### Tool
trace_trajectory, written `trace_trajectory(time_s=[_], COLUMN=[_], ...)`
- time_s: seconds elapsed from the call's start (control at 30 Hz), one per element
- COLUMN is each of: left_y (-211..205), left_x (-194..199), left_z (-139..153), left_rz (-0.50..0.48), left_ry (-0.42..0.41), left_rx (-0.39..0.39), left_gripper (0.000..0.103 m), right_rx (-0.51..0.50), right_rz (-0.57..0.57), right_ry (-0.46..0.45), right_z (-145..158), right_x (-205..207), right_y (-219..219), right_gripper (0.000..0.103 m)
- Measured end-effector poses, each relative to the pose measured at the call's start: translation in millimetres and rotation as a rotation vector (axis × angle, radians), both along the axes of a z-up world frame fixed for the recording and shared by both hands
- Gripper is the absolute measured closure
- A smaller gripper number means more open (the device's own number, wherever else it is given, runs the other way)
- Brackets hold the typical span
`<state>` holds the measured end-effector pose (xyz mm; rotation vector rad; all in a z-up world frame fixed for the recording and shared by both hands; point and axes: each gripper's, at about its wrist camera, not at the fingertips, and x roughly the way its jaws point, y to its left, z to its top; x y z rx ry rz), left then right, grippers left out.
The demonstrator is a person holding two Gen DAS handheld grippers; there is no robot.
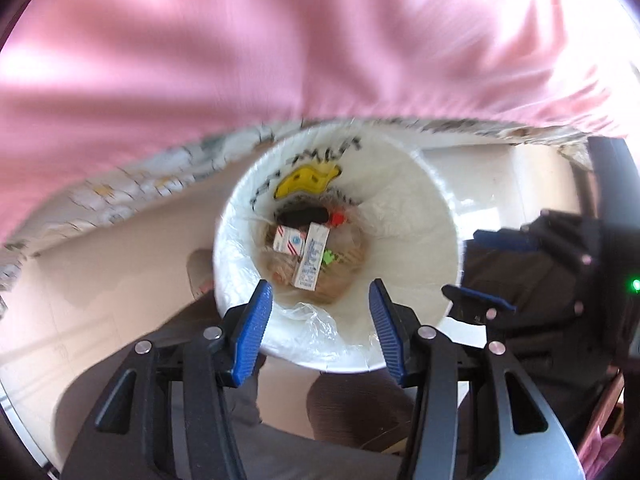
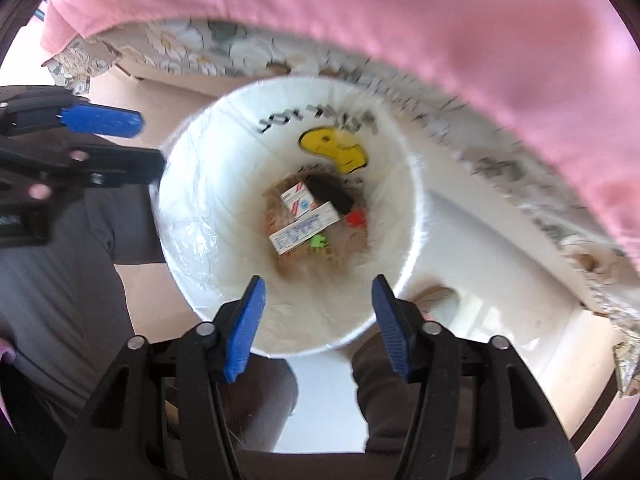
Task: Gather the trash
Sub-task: 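Move both open tools back toward the yogurt cup and green cube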
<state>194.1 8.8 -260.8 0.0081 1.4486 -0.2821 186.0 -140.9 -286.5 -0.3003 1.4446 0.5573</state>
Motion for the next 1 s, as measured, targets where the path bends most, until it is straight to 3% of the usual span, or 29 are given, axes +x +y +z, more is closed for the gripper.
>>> trace_trajectory(time_s=[0.07, 0.33, 0.73, 1.0], left_y=[0, -10, -32, -43], left_x=[-4, -11, 14, 48], left_z=[24, 112, 217, 256], left_rz=[-0.007, -0.055, -0.086, -0.087], left_ry=[-0.048, -0.249, -0.438, -0.516], left_rx=[-0.001, -0.005, -0.028, -0.024], left_gripper=[0.036, 0.023, 0.018, 0.017], right_rx=[-0.004, 0.023, 0.047, 0.079], right_rz=[0.005, -0.026, -0.004, 0.018], right_ry=[-0.035, -0.204, -0.507, -0.675], right_z=[18, 106, 257, 338], right_x=[-2, 4, 30, 68], right_y=[-5, -33, -71, -85], right_gripper=[0.042, 0.032, 0.027, 0.022])
